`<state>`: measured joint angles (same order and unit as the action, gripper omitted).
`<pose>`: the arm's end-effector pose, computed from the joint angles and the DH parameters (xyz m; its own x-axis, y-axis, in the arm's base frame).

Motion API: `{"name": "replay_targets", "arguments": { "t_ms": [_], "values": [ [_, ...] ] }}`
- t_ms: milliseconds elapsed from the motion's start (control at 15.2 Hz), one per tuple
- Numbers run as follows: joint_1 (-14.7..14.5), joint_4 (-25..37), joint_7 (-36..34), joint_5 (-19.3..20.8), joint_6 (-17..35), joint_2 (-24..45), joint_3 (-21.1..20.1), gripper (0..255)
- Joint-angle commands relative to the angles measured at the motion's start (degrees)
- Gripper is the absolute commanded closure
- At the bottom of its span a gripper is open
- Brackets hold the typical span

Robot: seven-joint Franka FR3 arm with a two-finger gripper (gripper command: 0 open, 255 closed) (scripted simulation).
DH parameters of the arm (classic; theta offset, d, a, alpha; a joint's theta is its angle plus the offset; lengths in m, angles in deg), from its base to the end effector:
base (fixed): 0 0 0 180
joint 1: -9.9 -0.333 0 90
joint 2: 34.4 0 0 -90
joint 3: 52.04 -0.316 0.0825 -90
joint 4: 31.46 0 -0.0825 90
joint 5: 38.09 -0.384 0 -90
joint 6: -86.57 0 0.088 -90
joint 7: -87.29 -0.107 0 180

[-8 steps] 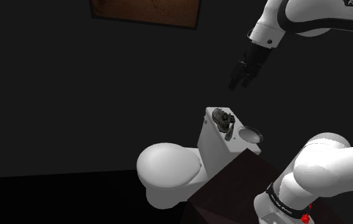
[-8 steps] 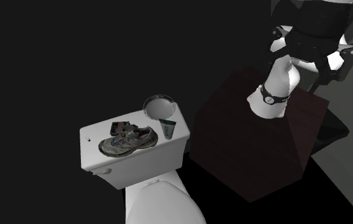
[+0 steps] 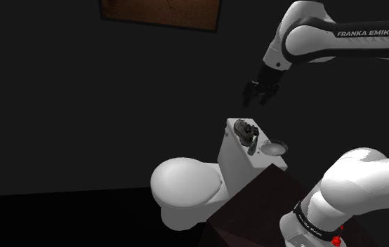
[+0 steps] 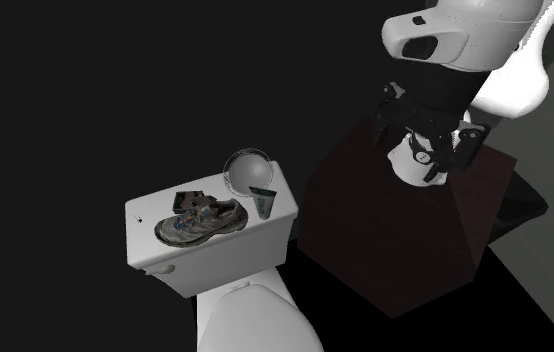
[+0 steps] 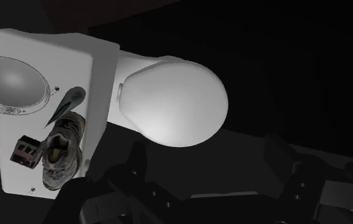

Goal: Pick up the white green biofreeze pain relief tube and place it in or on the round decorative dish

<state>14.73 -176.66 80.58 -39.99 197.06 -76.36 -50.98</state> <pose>0.3419 -0.0337 0.5205 0.9669 -0.2255 0.1197 -0.2198 -0.9737 -0.0590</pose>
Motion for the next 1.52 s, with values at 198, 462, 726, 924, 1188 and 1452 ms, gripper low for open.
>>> {"name": "replay_targets", "arguments": {
  "t_ms": [198,462,726,924,1188,1452],
  "values": [
    [4.4,-4.7,-6.1,2.3,11.4,5.2,-0.7,0],
    [8.3,-6.9,-11.6,4.5,20.2,10.9,-1.4,0],
    [12.6,-8.0,-17.7,7.6,28.7,17.6,-2.2,0],
    [16.3,-8.1,-23.1,10.7,34.8,22.9,-2.9,0],
    [21.8,-7.4,-31.9,16.8,42.1,30.5,-3.9,0],
    [27.2,-5.5,-43.6,26.4,48.0,38.2,-4.2,0]
  ]
}}
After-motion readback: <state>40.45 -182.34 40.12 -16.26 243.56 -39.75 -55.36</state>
